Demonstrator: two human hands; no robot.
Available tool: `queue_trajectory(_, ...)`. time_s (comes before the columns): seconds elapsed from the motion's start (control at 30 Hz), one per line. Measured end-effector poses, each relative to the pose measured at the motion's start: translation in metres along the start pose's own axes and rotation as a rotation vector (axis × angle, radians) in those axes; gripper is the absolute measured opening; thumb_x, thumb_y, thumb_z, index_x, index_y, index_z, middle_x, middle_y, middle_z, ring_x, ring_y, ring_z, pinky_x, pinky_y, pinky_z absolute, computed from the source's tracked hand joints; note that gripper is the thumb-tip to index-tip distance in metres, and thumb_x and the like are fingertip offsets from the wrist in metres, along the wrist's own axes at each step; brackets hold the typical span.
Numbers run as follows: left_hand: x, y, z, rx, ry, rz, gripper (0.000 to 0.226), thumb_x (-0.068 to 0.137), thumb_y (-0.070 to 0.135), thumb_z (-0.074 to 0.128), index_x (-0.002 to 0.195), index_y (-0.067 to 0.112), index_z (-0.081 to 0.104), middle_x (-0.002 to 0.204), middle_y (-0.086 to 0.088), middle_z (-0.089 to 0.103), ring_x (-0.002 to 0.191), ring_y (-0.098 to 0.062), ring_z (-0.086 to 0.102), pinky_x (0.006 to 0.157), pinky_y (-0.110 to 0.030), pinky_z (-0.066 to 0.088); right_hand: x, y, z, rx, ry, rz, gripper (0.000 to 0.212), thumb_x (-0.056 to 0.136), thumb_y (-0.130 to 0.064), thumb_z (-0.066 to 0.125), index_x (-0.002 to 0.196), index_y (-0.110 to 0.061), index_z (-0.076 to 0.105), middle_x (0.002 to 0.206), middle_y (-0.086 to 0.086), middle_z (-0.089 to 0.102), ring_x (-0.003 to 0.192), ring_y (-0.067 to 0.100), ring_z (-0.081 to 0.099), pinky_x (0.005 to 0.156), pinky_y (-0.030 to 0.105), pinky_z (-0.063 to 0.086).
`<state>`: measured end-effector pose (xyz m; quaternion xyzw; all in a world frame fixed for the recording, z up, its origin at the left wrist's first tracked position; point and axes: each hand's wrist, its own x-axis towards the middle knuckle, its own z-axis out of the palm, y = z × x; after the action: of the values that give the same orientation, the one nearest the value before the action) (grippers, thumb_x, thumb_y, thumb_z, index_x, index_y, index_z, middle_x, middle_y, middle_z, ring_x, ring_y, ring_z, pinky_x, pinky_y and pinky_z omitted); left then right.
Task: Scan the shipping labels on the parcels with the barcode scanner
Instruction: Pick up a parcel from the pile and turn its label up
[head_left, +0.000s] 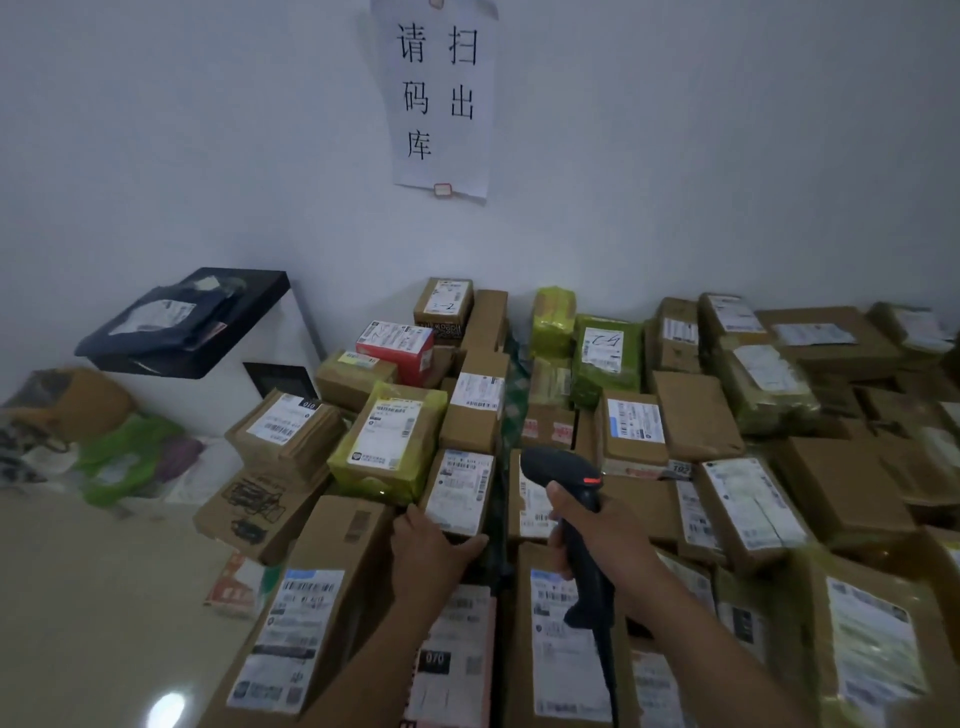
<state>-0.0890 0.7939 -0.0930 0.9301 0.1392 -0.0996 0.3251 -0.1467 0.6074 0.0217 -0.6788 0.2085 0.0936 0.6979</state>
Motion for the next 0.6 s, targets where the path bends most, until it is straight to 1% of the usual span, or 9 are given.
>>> queue_trajectory(0.1, 0.009, 0.009, 0.012, -0.062, 0.052, -0.066, 0.115, 0.065, 0.057, 0.084, 0.145, 0.004, 0.021, 0.140, -0.015, 0.036, 0.130, -0.032, 0.040, 0.101, -0.042, 0.042, 0.015, 0.004, -0.007, 0.059, -0.015, 0.069, 0.040, 0.085, -0.037, 0.070, 0.073, 0.000, 0.064, 0.066, 0.019, 0.064, 0.052, 0.030, 0.059, 0.054, 0.036, 0.052)
queue_trajectory(0.2, 0.010, 0.014, 0.019, -0.119, 0.081, -0.061, 0.104, 0.064, 0.049, 0.087, 0.137, 0.006, 0.027, 0.134, -0.013, 0.039, 0.124, -0.031, 0.045, 0.097, -0.042, 0.046, 0.025, 0.008, -0.012, 0.104, -0.037, 0.133, 0.035, 0.085, -0.035, 0.071, 0.080, 0.000, 0.065, 0.067, 0.018, 0.066, 0.052, 0.029, 0.059, 0.051, 0.033, 0.052)
queue_trajectory(0.27, 0.004, 0.017, 0.017, -0.180, 0.102, -0.058, 0.101, 0.063, 0.046, 0.087, 0.137, 0.008, 0.028, 0.131, -0.011, 0.040, 0.121, -0.029, 0.046, 0.094, -0.040, 0.046, 0.027, 0.008, -0.013, 0.124, -0.058, 0.164, 0.036, 0.084, -0.036, 0.071, 0.085, -0.001, 0.065, 0.070, 0.017, 0.067, 0.054, 0.028, 0.060, 0.052, 0.033, 0.053)
queue_trajectory(0.33, -0.003, 0.020, 0.012, -0.289, 0.122, -0.054, 0.098, 0.063, 0.041, 0.087, 0.138, 0.010, 0.031, 0.129, -0.007, 0.040, 0.118, -0.025, 0.047, 0.091, -0.037, 0.047, 0.029, 0.010, -0.012, 0.159, -0.066, 0.187, 0.037, 0.083, -0.037, 0.071, 0.087, -0.001, 0.065, 0.072, 0.016, 0.068, 0.055, 0.026, 0.060, 0.052, 0.032, 0.053)
queue_trajectory(0.4, -0.011, 0.022, 0.004, -0.409, 0.138, -0.033, 0.090, 0.064, 0.032, 0.088, 0.135, 0.011, 0.037, 0.125, -0.004, 0.042, 0.114, -0.019, 0.048, 0.085, -0.032, 0.046, 0.029, 0.010, -0.009, 0.212, -0.081, 0.192, 0.035, 0.085, -0.036, 0.069, 0.088, -0.001, 0.065, 0.073, 0.014, 0.070, 0.054, 0.023, 0.062, 0.051, 0.029, 0.053)
queue_trajectory(0.5, -0.018, 0.023, -0.011, -0.563, 0.156, -0.013, 0.080, 0.065, 0.022, 0.090, 0.129, 0.012, 0.043, 0.122, -0.004, 0.050, 0.115, -0.019, 0.053, 0.082, -0.027, 0.045, 0.029, 0.010, -0.003, 0.281, -0.081, 0.176, 0.037, 0.079, -0.036, 0.071, 0.090, -0.001, 0.067, 0.077, 0.013, 0.074, 0.057, 0.021, 0.069, 0.050, 0.027, 0.055)
queue_trajectory(0.53, -0.021, 0.025, -0.018, -0.603, 0.150, 0.000, 0.080, 0.066, 0.021, 0.090, 0.131, 0.012, 0.043, 0.123, -0.003, 0.051, 0.114, -0.018, 0.053, 0.081, -0.024, 0.045, 0.029, 0.011, 0.000, 0.301, -0.080, 0.160, 0.036, 0.078, -0.036, 0.072, 0.092, -0.003, 0.068, 0.079, 0.012, 0.075, 0.061, 0.021, 0.071, 0.053, 0.028, 0.057)
queue_trajectory(0.57, -0.024, 0.027, -0.025, -0.632, 0.134, 0.027, 0.080, 0.068, 0.020, 0.089, 0.132, 0.012, 0.041, 0.123, -0.001, 0.051, 0.113, -0.015, 0.052, 0.079, -0.019, 0.044, 0.027, 0.011, 0.003, 0.317, -0.065, 0.148, 0.036, 0.078, -0.037, 0.072, 0.096, -0.006, 0.069, 0.084, 0.011, 0.076, 0.069, 0.021, 0.073, 0.059, 0.030, 0.059)
queue_trajectory(0.6, -0.025, 0.028, -0.032, -0.654, 0.109, 0.068, 0.079, 0.070, 0.018, 0.088, 0.132, 0.015, 0.039, 0.122, 0.003, 0.050, 0.109, -0.009, 0.051, 0.076, -0.012, 0.042, 0.027, 0.013, 0.006, 0.334, -0.052, 0.137, 0.040, 0.076, -0.040, 0.074, 0.101, -0.009, 0.069, 0.091, 0.011, 0.076, 0.079, 0.023, 0.074, 0.071, 0.035, 0.060)
